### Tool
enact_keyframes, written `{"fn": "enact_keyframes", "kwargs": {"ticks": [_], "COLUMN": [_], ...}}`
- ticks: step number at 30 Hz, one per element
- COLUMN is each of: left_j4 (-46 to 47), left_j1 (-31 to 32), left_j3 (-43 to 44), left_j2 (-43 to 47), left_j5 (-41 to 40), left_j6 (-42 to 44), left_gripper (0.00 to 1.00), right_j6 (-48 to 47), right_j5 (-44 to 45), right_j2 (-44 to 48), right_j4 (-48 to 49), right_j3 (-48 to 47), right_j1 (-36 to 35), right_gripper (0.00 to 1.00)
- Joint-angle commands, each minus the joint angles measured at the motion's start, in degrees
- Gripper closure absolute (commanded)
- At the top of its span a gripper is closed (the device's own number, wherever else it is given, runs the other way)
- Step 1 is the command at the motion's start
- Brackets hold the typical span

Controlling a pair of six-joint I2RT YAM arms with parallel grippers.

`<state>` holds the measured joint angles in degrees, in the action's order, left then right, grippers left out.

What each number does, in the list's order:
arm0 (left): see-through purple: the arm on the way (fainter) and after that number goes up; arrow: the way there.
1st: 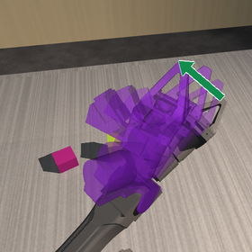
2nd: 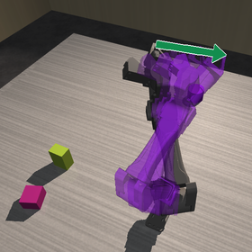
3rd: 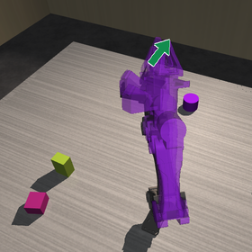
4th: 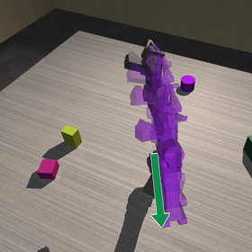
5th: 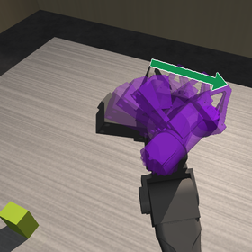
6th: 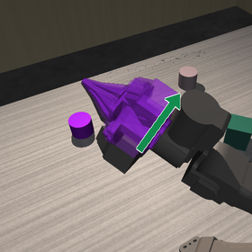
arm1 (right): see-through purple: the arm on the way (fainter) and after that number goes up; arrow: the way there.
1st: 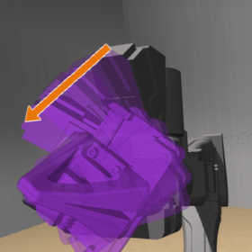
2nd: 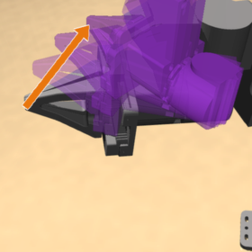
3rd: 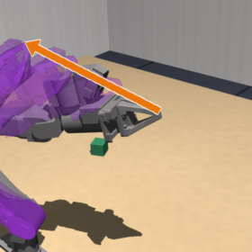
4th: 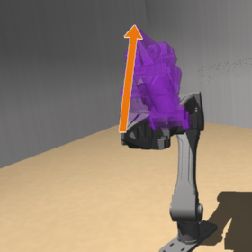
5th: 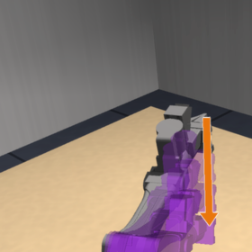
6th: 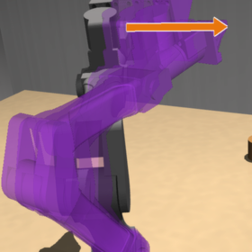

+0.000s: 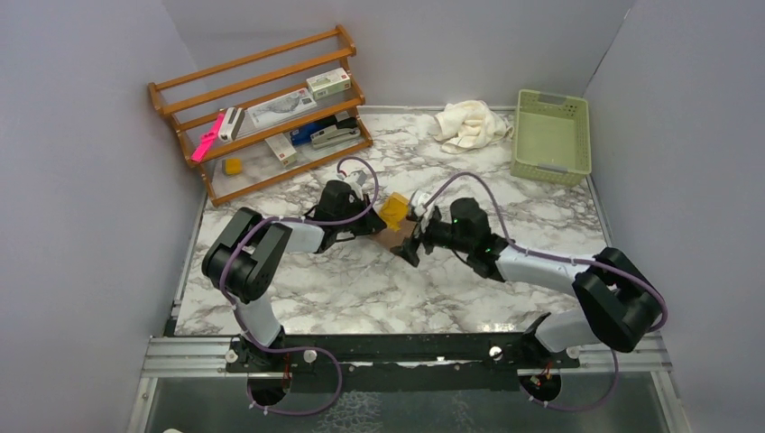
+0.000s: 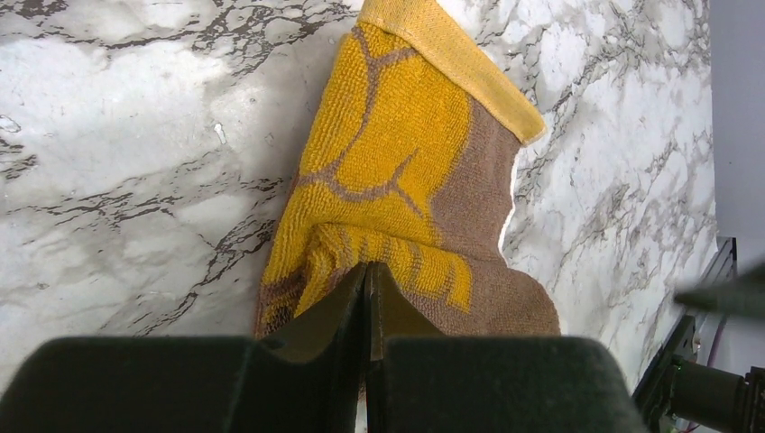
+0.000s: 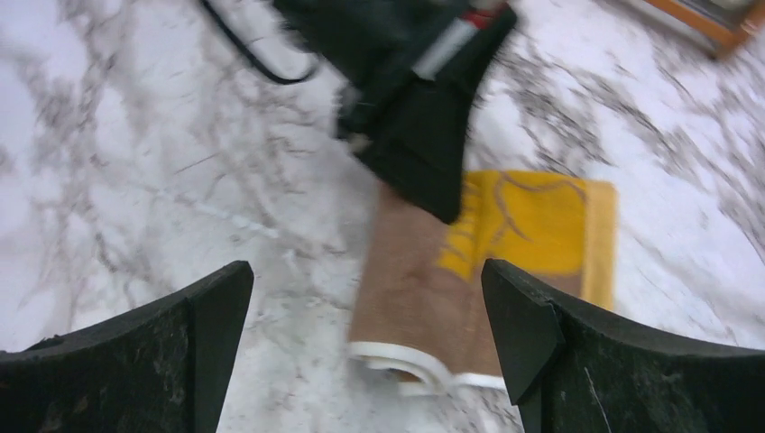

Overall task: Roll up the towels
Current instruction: Roll the towel at the center of the board.

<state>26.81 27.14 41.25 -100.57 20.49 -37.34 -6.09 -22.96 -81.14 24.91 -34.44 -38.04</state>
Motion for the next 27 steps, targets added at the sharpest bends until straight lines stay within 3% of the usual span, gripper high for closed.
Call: {"fn": "enact_keyframes", "kwargs": {"ticks": [1, 9, 16, 27], "left_j4": [-4.6, -5.2, -6.8, -10.1], "left_j1": [0.3, 0.3, 0.4, 0.3], "left_j3": [0.1, 0.1, 0.7, 2.4], "left_j2": [-1.6, -1.7, -1.1, -0.3], "left_j5": [-2.4, -2.6, -3.0, -3.8], "left_j6": [1.8, 2.2, 2.8, 4.3], "left_gripper": [0.93, 0.93, 0.93, 0.93], "right_j6": [-15.8, -18.2, -18.3, -12.4], "right_j5": [9.4, 22.8, 27.6, 27.4], "right_j2": [0.8, -8.8, -13.9, -20.5], "right_j4": [-0.4, -2.0, -5.9, -19.7], "right_j3": [0.0, -2.8, -7.3, -15.3], "right_j1": [-7.7, -12.1, -12.2, -12.2], "right_gripper": [0.00, 0.03, 0.11, 0.44]}}
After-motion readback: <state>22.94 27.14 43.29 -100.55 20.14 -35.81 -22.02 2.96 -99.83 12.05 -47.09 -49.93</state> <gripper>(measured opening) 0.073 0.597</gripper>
